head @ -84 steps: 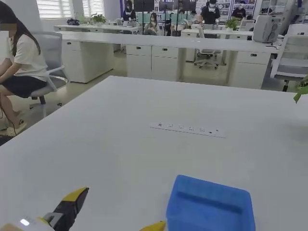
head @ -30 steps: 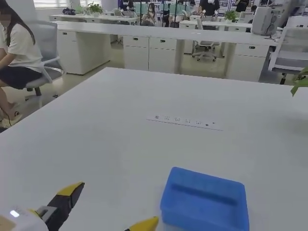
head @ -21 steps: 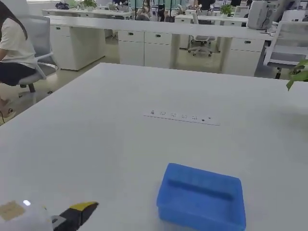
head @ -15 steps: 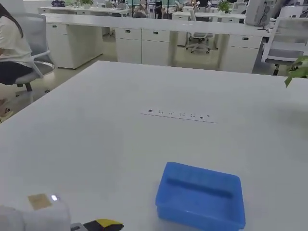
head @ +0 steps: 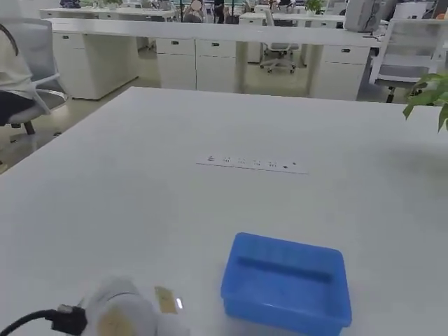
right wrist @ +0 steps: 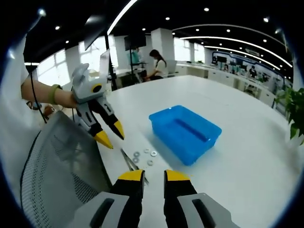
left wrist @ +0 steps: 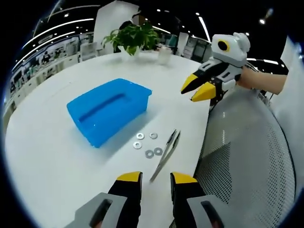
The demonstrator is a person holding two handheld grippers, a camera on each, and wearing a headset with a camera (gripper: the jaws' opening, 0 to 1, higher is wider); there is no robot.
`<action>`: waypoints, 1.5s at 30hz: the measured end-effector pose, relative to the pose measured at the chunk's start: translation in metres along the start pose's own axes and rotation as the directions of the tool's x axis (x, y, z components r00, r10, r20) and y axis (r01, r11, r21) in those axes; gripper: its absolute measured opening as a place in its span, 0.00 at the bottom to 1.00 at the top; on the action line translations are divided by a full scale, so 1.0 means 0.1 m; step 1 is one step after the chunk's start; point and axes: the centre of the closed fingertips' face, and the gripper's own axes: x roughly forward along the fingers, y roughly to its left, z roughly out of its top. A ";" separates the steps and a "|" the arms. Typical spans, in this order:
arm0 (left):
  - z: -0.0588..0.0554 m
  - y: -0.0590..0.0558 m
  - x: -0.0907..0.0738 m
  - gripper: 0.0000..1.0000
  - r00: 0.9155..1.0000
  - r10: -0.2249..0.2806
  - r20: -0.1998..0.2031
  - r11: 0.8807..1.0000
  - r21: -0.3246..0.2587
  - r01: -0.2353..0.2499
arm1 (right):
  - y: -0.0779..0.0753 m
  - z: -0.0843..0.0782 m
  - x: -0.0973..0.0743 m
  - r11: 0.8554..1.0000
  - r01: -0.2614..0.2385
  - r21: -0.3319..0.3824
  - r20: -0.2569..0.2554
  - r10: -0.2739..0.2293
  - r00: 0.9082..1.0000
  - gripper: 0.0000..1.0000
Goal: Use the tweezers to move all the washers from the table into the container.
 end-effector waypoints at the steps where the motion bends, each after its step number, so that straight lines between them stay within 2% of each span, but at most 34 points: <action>1: -0.01 0.02 0.03 0.19 1.000 0.004 -0.019 1.000 -0.010 -0.004 | 0.03 -0.02 0.03 1.000 -0.010 -0.010 -0.009 0.010 1.000 0.12; 4: -0.05 0.03 0.08 0.20 0.998 -0.005 -0.064 1.000 0.008 0.006 | 0.12 -0.14 0.12 0.998 -0.046 -0.041 -0.077 0.043 0.996 0.09; 5: -0.08 0.04 0.10 0.19 0.995 -0.002 -0.098 0.999 0.045 0.007 | 0.14 -0.16 0.13 0.997 -0.049 -0.053 -0.096 0.044 0.994 0.09; 7: -0.12 0.05 0.13 0.16 0.991 -0.001 -0.131 0.997 0.078 0.011 | 0.17 -0.18 0.17 0.995 -0.059 -0.079 -0.112 0.050 0.993 0.09; 8: -0.12 0.03 0.15 0.15 0.990 -0.005 -0.143 0.995 0.096 0.019 | 0.18 -0.18 0.19 0.995 -0.061 -0.080 -0.116 0.051 0.992 0.09; 11: -0.09 -0.02 0.19 0.08 0.990 -0.030 -0.141 0.991 0.124 0.048 | 0.20 -0.18 0.23 0.993 -0.070 -0.092 -0.122 0.058 0.991 0.10; 12: -0.10 0.01 0.19 0.08 0.987 -0.010 -0.162 0.984 0.175 0.039 | 0.21 -0.19 0.25 0.992 -0.075 -0.099 -0.127 0.062 0.990 0.11; 14: -0.14 0.02 0.19 0.07 0.980 0.008 -0.200 0.971 0.234 0.040 | 0.23 -0.20 0.26 0.991 -0.082 -0.109 -0.136 0.067 0.988 0.14; 15: -0.11 0.02 0.19 0.04 0.983 0.006 -0.186 0.968 0.249 0.041 | 0.23 -0.20 0.27 0.990 -0.087 -0.115 -0.136 0.071 0.988 0.14; 17: -0.12 0.02 0.20 0.00 0.980 0.001 -0.199 0.964 0.261 0.052 | 0.24 -0.21 0.29 0.988 -0.100 -0.121 -0.142 0.082 0.986 0.15; 18: -0.13 0.03 0.20 0.00 0.978 0.009 -0.207 0.957 0.285 0.051 | 0.25 -0.21 0.30 0.986 -0.103 -0.128 -0.143 0.084 0.986 0.16; 19: -0.14 0.04 0.20 0.00 0.977 0.016 -0.214 0.948 0.313 0.054 | 0.25 -0.20 0.32 0.986 -0.109 -0.127 -0.145 0.091 0.985 0.17; 21: -0.15 -0.03 0.19 0.00 0.974 -0.016 -0.227 0.916 0.387 0.105 | 0.27 -0.20 0.34 0.985 -0.116 -0.127 -0.141 0.098 0.985 0.20; 22: -0.14 -0.01 0.19 0.00 0.976 0.005 -0.219 0.909 0.408 0.087 | 0.29 -0.19 0.37 0.983 -0.128 -0.130 -0.138 0.110 0.984 0.20; 25: -0.14 -0.04 0.16 0.00 0.974 0.010 -0.225 0.888 0.449 0.095 | 0.34 -0.20 0.43 0.979 -0.147 -0.139 -0.143 0.127 0.982 0.21; 26: -0.13 -0.05 0.14 0.00 0.975 0.010 -0.224 0.885 0.455 0.095 | 0.36 -0.21 0.45 0.977 -0.156 -0.145 -0.148 0.135 0.980 0.22; 32: 0.01 -0.10 -0.01 0.00 0.981 0.016 -0.193 0.879 0.470 0.078 | 0.44 -0.22 0.51 0.969 -0.183 -0.166 -0.156 0.158 0.975 0.22; 38: 0.15 -0.18 -0.16 0.00 0.984 0.018 -0.177 0.864 0.498 0.074 | 0.47 -0.21 0.53 0.965 -0.193 -0.176 -0.148 0.168 0.975 0.22; 41: 0.23 -0.23 -0.23 0.00 0.987 0.013 -0.162 0.858 0.509 0.073 | 0.49 -0.20 0.55 0.962 -0.200 -0.186 -0.149 0.174 0.973 0.22; 45: 0.35 -0.32 -0.31 0.00 0.989 0.000 -0.145 0.856 0.512 0.075 | 0.52 -0.18 0.57 0.956 -0.211 -0.204 -0.147 0.184 0.972 0.20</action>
